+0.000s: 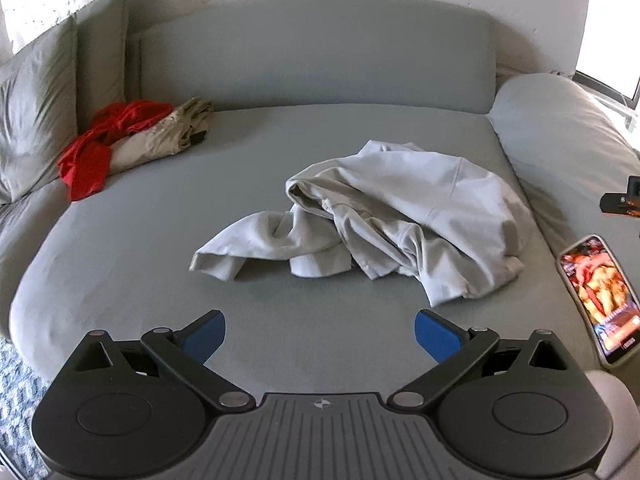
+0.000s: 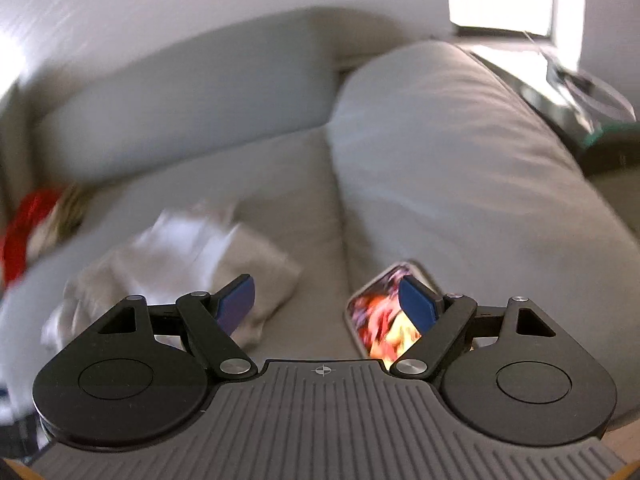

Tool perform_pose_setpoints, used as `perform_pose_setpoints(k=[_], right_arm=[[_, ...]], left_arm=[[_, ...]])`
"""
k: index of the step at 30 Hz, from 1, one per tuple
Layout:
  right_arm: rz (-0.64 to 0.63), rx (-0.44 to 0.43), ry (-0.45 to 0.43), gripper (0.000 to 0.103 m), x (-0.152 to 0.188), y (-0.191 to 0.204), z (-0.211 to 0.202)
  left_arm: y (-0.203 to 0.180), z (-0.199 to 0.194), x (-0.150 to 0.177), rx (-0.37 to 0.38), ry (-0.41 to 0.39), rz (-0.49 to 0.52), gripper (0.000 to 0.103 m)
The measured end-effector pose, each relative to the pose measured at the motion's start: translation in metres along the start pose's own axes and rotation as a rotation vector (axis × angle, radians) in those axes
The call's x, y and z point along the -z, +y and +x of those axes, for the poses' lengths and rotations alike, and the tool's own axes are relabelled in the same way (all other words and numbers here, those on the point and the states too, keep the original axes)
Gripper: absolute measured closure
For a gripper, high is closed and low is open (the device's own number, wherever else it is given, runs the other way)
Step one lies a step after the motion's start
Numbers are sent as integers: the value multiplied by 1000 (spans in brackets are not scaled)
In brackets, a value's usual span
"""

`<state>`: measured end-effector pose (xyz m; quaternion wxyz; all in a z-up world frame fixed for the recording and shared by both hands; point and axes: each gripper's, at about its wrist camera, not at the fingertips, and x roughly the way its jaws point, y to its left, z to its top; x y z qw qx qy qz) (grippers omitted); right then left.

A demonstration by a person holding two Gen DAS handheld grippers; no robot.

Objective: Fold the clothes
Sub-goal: 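Move the right tool to the grey hoodie and grasp its fabric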

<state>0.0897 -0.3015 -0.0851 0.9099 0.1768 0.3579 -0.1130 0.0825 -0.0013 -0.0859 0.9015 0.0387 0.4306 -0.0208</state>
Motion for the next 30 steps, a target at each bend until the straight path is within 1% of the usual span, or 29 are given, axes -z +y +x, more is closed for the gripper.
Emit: perform_pose_setpoints(k=[1,3,5,7,9,11,14,16,18,20,22,25,27,30], right_arm=[[28,20,5,19,-2,-4,13],[22,79,-5,19,-6,-11,34],[-29,135,-38,19,-5,-12,53],[-99,175,-86,19,-4,-14,75],[-168,193,-123,19,-5,-19,91],[-222,214,-140,19,-5,-24,107],[-248,198,-155,19,-6,-29,124],[-231,165,-198,19,-13,-28,128],[-212,138,-260,19,-25,-21,132],[-216,120,-278,19,-37,-7,135],[-250,40,-230,19,-41,11,134],[-367,-115,-167,19,-33,35,119],[-448,-212,-156,20,-22,45,104],[-563,-343,-123,21,-1,57,79]], left_arm=[[-1,7,-2,8,6,-7,2],[-4,18,-8,23,16,-21,2],[-6,27,-13,33,12,-29,2],[-8,33,-17,26,3,-34,2],[-7,39,-22,15,-7,-41,2],[-4,44,-25,9,-16,-56,2],[3,50,-25,-6,-21,-89,2],[7,54,-24,-17,-10,-108,2],[10,57,-23,-30,4,-114,2],[10,58,-21,-24,12,-111,2],[8,59,-18,7,28,-102,3],[3,59,-12,41,60,-86,7],[2,57,-8,33,69,-75,8],[8,50,0,-1,76,-77,8]])
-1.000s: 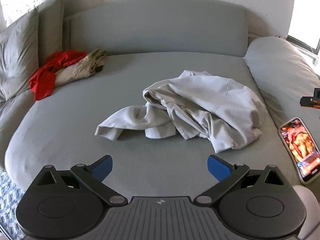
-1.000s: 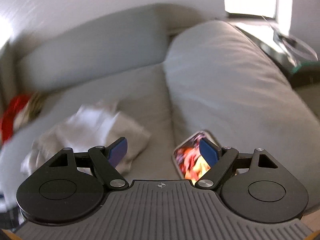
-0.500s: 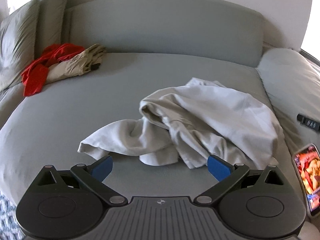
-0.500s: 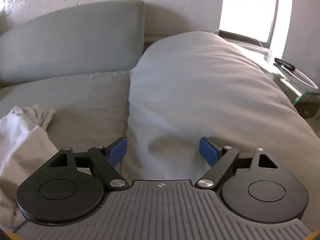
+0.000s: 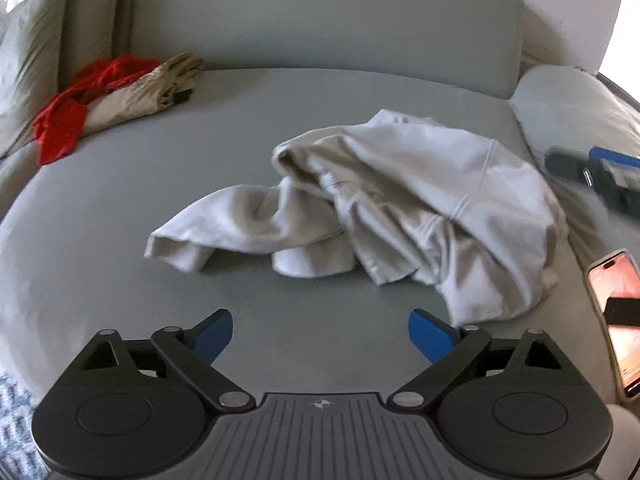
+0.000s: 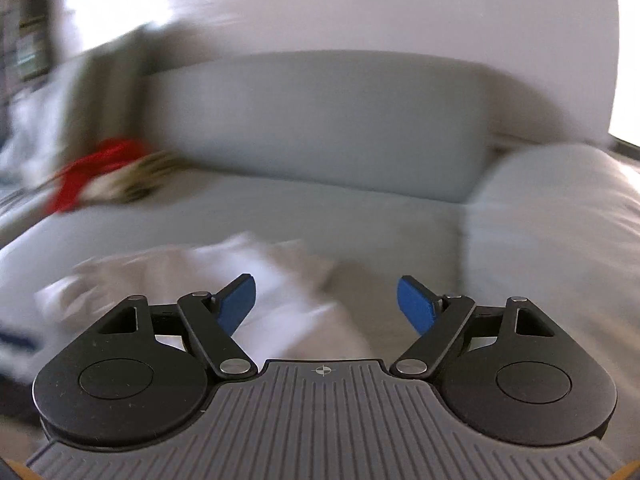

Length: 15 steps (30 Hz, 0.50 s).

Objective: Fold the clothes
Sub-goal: 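Move the right tool to the grey hoodie and grasp its fabric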

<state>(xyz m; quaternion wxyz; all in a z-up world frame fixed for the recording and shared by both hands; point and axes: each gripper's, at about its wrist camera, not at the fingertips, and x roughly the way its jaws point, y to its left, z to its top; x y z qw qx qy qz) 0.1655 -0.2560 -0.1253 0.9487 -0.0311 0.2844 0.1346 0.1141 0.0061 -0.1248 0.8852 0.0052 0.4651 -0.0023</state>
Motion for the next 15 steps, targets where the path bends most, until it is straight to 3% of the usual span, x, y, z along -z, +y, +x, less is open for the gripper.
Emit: perform_pose_setpoints(k=[2,4,6,7,11,15], right_arm=[[-103,-86,33,23,8,26,-13],[-214,-160,82,30,20,54,-18],[-331,-212,126,44,34,78,-16],[-387,-221,150,45,39,87,-12],[-645,-161,209,46,61,119,3],[-878,-72,209,69,77,131,11]], left_arm=[[8,-3,3,-10,10,-27,8],[16,-4,6,-2,16,-60,9],[20,-6,8,-4,18,-75,11],[21,-7,8,-5,16,-80,11],[27,-11,12,3,6,-103,10],[30,-13,14,17,3,-119,10]])
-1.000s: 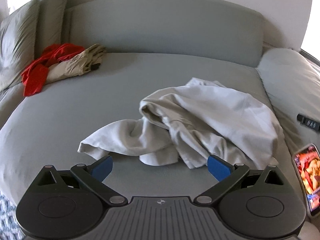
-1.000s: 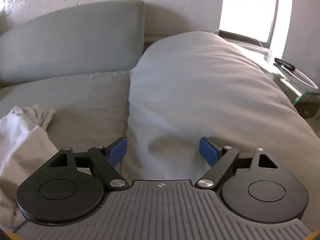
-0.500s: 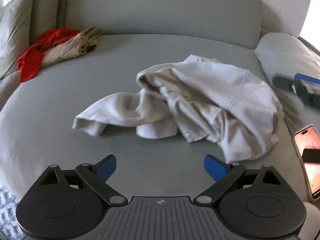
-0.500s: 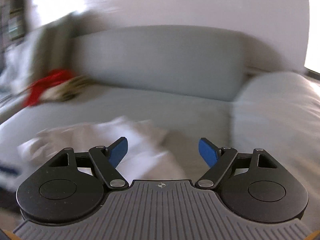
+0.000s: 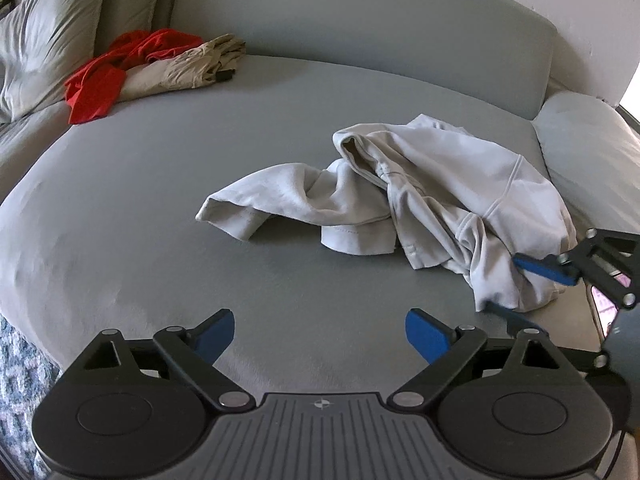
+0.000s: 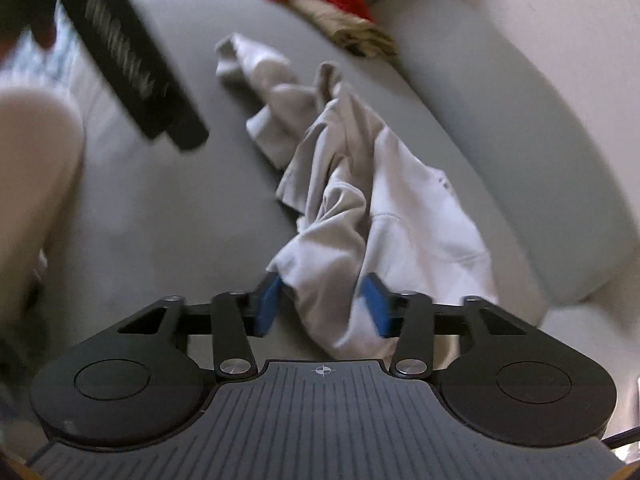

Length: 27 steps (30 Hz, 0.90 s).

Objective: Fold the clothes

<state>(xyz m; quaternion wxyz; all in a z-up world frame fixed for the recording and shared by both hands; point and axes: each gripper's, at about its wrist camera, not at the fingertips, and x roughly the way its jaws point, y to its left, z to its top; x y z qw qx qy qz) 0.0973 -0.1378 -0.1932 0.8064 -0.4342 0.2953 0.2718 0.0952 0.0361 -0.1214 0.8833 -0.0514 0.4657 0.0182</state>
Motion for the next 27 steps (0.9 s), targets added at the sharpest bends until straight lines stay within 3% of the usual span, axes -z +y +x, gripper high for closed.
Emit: perform_pose_setpoints(k=[4,7,10,13,17,20,22,25,27], right_arm=[[-237,131,23,93,-4,27,9],[-160,136,33,100,-17,18,6],[315,57,-30,100,-50,-52,-20],[756,-41,-214,100,-83,-138,-66],[1108,-126,-563,100,-106,-222,-153],[1333,-131,-789,100,-93,-257,-219],[1425,-81,-870,100,-73,-266,-255],[1476,-72,-767,100,-31,-251,-269],[1496,-89,-588,100,1,-225,-251]], left_arm=[[6,-6,4,13,-9,-19,10],[16,-13,8,19,-30,-40,10],[28,-21,9,15,-52,-81,10],[39,-37,6,15,-95,-112,11],[52,-68,2,44,-180,-138,11],[59,-92,2,68,-244,-120,10],[63,-106,4,82,-278,-103,10],[66,-117,9,116,-290,-87,9],[63,-113,15,120,-269,-71,9]])
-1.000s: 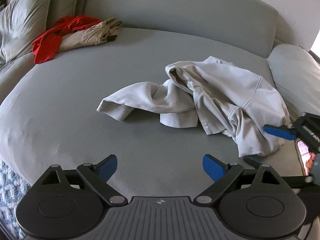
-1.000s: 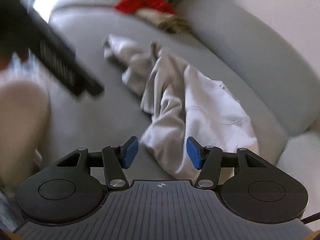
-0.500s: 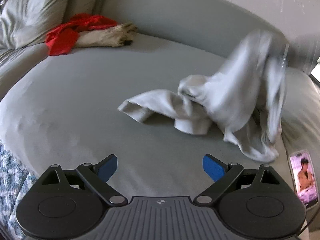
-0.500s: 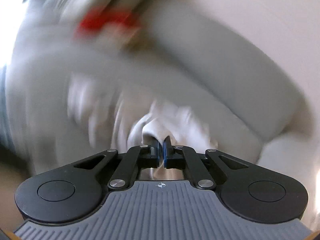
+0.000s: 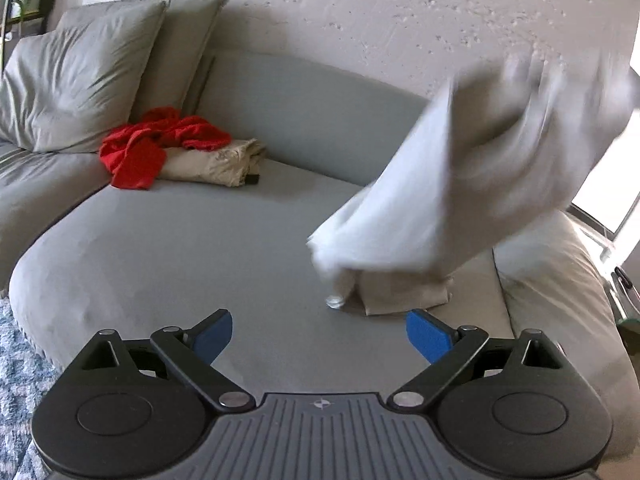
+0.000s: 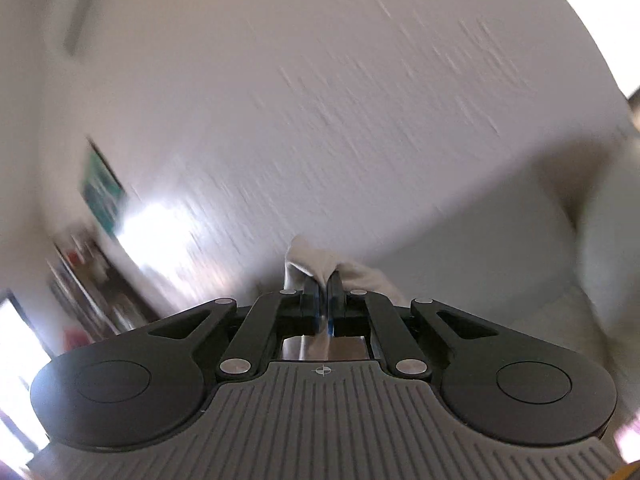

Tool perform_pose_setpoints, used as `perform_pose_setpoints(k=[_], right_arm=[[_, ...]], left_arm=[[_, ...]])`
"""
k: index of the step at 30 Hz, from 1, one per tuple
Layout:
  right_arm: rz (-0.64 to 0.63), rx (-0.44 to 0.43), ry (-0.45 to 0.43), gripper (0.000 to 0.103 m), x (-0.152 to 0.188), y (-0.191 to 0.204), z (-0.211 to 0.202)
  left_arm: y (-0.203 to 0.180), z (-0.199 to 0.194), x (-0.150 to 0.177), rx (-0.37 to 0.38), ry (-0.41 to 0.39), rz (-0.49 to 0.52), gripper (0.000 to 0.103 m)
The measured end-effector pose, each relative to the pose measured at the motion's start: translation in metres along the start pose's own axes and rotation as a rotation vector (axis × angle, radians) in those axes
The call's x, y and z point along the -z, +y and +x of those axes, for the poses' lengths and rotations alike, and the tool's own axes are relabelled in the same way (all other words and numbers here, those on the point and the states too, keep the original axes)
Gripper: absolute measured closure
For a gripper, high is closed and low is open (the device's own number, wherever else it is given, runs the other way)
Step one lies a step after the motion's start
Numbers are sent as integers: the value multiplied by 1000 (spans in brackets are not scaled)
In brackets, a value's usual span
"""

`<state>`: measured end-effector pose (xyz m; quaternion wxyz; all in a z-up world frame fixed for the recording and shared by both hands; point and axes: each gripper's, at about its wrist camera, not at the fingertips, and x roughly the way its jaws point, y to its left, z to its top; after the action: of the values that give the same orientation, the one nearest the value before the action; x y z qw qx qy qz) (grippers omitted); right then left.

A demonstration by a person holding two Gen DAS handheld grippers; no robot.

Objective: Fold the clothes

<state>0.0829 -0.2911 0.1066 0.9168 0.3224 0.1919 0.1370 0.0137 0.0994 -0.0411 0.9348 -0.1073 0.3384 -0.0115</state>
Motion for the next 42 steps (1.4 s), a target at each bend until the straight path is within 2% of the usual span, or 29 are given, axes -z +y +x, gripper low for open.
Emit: perform_pose_setpoints(k=[2,4,8,10,11,12,13,16,20,23,25,26,29,30,34,38,41,42], right_arm=[[15,131,164,100,46,-45,4],[84,268,326,100,94,-101,16],[175,488,497,99,165,-188,23],[154,548,498,85,175,-203,19],[162,570,495,72,173,-207,15],[172,584,491,53,169,-208,11],[175,578,479,48,167,-205,9],[179,473,443,48,167,-192,-11],[308,337,447,47,178,-182,-19],[417,226,459,47,203,-180,-4],[464,202,474,48,222,-179,11],[476,221,466,48,231,-179,19],[502,288,434,70,254,-185,39],[491,303,418,75,257,-184,43],[418,366,335,78,264,-178,51],[404,399,341,78,259,-180,59],[335,457,309,77,254,-179,71],[309,466,309,74,253,-178,74]], left_arm=[[-2,7,7,-10,40,7,9],[-8,17,14,-14,89,6,9],[-22,30,26,0,150,11,9],[-26,35,29,-2,168,4,8],[-26,39,29,-4,176,-1,8],[-27,41,30,-6,183,-5,7],[-28,43,30,-10,190,-9,7],[-32,50,29,-18,205,-12,7],[-37,52,32,-11,215,-9,7],[-38,53,34,-9,222,-10,6],[-37,52,35,-6,225,-21,6],[-36,50,36,-3,223,-27,6],[-33,46,37,-5,207,-32,6],[-32,45,37,-5,203,-35,6],[-26,46,36,-8,207,-54,6],[-25,48,36,-2,214,-65,6],[-25,47,36,2,212,-62,6],[-24,46,36,1,212,-61,6]])
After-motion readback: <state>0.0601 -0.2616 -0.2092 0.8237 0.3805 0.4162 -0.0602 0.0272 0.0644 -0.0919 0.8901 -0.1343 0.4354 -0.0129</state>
